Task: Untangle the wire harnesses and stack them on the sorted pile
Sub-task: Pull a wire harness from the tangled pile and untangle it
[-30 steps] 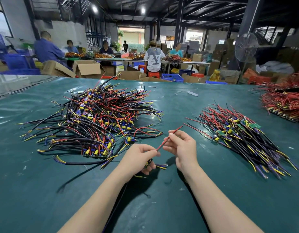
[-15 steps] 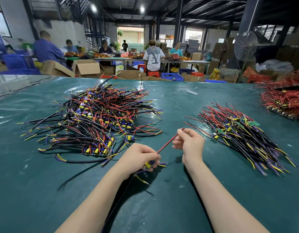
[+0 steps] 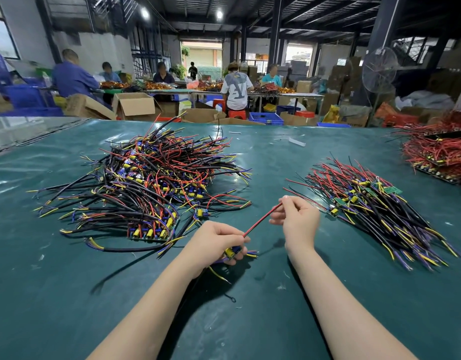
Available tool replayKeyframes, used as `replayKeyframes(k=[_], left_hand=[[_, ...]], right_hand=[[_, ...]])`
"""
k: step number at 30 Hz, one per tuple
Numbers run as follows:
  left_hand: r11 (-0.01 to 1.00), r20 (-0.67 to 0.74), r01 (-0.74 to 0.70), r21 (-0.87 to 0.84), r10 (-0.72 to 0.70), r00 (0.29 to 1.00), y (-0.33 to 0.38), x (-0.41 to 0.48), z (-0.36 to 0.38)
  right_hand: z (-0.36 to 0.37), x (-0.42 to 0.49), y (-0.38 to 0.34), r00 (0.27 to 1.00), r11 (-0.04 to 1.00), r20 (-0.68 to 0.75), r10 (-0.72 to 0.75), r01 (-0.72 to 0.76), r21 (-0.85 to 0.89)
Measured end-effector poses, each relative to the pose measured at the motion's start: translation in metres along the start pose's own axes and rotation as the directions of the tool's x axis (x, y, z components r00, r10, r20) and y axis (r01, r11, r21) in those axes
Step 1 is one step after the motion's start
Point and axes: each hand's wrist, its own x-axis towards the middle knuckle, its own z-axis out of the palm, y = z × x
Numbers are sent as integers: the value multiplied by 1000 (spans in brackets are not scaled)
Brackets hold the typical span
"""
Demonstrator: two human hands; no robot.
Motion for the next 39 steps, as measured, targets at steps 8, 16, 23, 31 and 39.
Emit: replayKeyframes(k=[8,16,23,31,39], left_hand=[[965,-125,-10,-261,-23,992,3,2,0],[970,-160,-74,-232,37,986,-2,7,-2],[967,-196,-75,-242,27,980,-6,10,-2],[961,-198,-93,-262,41,979,-9,8,-11],[964,-145,-71,-257,35,989,-5,9,-5]], right_hand=[[10,-15,-6,801,941,511,312,-334,-53],[25,-33,-4,788,957,561,252,-288,-26],[22,-30,-2,860,956,441,255,-293,18],[24,-28,-6,763,931,540,356,-340,-134],[22,-30,-8,831,935,437,344,-346,-76]])
